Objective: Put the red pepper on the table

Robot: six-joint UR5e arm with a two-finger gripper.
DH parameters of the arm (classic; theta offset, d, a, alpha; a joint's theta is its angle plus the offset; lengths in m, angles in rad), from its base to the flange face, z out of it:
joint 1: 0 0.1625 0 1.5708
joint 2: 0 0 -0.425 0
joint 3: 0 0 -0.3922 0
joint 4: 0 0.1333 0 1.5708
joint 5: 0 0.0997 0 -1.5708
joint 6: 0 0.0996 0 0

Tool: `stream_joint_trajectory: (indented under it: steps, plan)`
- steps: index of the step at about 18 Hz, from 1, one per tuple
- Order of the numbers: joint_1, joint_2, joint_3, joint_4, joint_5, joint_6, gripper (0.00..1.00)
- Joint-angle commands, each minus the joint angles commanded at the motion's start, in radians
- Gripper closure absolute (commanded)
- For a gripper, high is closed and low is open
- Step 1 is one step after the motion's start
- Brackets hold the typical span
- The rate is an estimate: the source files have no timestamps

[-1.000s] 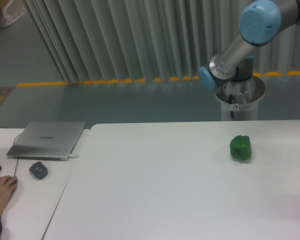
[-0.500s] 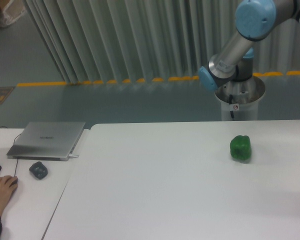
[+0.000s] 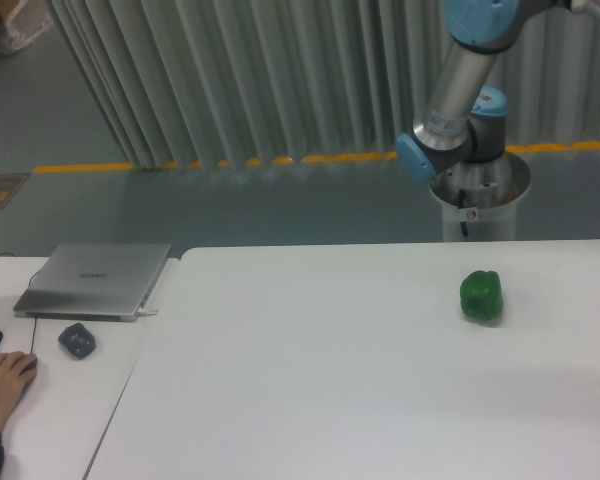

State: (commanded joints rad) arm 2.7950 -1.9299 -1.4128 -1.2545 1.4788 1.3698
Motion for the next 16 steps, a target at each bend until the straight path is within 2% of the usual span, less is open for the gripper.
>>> stream_joint_trajectory:
  steps: [3, 5, 8, 13, 16]
  plan:
    - [-0.066, 0.023, -0.015, -0.055, 0.005, 0.009, 0.65]
    - [-0.130, 0.022, -0.040, -0.049, 0.017, 0.009, 0.65]
    - [-0.219, 0.019, -0.045, -0.049, 0.083, 0.000, 0.65]
    - [-0.281, 0.020, -0.048, -0.055, 0.078, 0.006, 0.65]
    - [-0.334, -0.001, -0.055, -0.048, 0.086, -0.002, 0.65]
